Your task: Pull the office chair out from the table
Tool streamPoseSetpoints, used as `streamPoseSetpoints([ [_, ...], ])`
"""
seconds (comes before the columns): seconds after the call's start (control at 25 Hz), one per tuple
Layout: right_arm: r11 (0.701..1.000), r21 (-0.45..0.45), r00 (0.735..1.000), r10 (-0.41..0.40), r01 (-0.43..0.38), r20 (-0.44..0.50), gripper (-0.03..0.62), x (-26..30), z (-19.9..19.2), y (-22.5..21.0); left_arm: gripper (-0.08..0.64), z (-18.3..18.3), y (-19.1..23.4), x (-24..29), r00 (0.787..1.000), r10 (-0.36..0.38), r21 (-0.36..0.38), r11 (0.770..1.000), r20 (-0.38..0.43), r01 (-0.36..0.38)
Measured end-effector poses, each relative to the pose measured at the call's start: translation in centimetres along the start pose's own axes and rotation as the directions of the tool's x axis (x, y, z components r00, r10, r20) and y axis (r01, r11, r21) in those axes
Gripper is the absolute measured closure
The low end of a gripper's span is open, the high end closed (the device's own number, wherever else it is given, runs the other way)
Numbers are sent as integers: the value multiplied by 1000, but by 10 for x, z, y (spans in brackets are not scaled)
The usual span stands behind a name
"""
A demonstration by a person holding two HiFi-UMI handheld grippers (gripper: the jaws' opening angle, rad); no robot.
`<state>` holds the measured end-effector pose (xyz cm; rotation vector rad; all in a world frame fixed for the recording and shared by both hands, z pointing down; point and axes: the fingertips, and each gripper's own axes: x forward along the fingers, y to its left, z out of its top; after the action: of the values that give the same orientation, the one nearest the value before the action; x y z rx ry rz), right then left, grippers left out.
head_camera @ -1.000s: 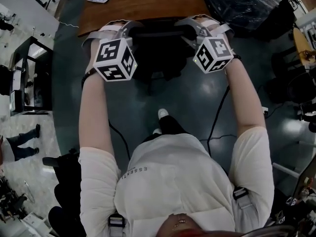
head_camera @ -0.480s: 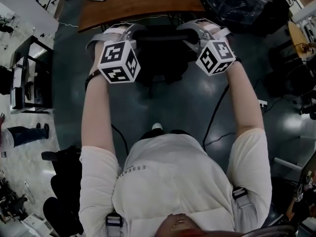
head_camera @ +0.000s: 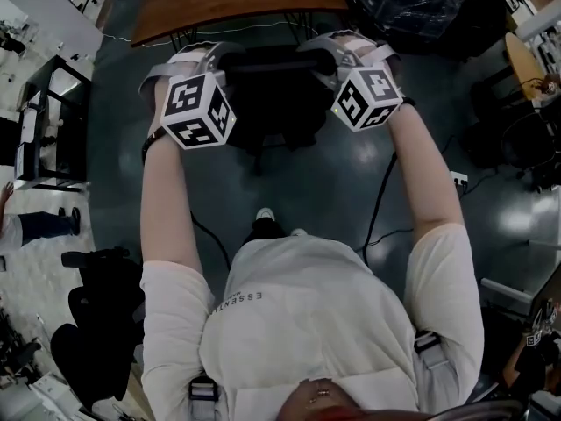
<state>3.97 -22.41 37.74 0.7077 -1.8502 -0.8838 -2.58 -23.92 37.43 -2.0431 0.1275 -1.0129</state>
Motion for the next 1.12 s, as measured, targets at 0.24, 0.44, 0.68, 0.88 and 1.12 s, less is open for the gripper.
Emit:
streamPoseSetpoints([
  [0.24,1000,-4,1000,9,-9,19,584,-25,7,15,451,22,-16,-12,1000,13,-29,999,-9,-13],
  [0.44,1000,-15,1000,-1,1,23,586,-31,19,32,449,23,-34,-21,999,24,-29,999,-20,-25],
  [0.68,996,87,999,-31,28,34,520,-57,20,36,396,48,-34,-28,985,163,-72,985,54,-159],
  [0.88,970,204,989,-142,134,28,444,-93,23,33,262,61,-39,-54,921,377,-199,914,100,-352],
  [1.12,815,497,934,-357,296,28,446,-146,28,42,342,79,-68,-106,796,589,-490,738,136,-463],
])
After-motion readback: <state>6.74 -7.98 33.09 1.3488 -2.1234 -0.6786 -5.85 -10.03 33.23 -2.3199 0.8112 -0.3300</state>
